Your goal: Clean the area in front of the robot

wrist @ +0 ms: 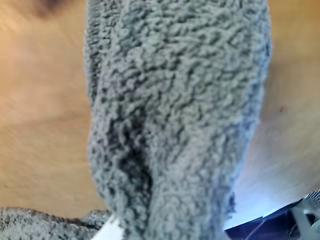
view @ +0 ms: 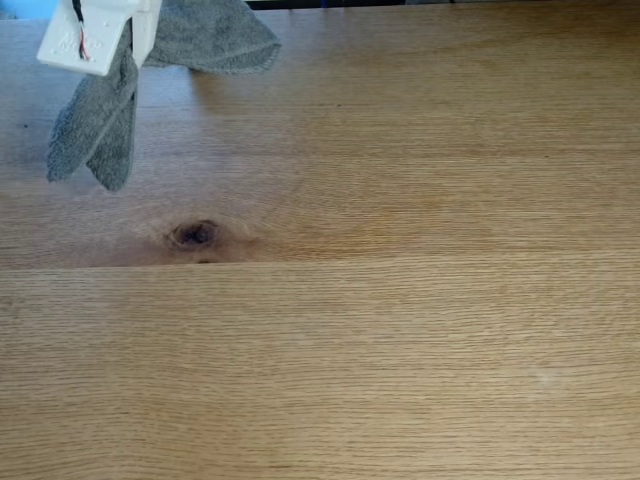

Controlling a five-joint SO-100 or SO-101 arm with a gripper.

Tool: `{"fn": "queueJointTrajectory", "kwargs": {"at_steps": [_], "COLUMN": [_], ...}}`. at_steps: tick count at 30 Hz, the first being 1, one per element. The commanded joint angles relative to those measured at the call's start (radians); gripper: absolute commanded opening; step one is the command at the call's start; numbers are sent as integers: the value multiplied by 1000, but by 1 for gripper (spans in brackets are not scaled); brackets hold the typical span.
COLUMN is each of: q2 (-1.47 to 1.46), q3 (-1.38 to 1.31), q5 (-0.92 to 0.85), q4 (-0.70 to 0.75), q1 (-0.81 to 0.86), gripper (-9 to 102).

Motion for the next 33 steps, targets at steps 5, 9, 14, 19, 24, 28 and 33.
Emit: {"fn": "queueJointTrajectory", "kwargs": {"at_steps": [5, 9, 14, 19, 24, 28, 33], "q2": [176, 215, 290, 440, 623, 741, 822], "q3": [391, 531, 617, 637, 638, 640, 640], "q5": [-110, -97, -87, -66, 26, 181, 417], "q4": [-275, -423, -526, -511, -373, -299, -321], "q1": [94, 95, 87, 23, -153, -383, -627], "gripper": [0, 14, 27, 34, 24, 1, 0]}}
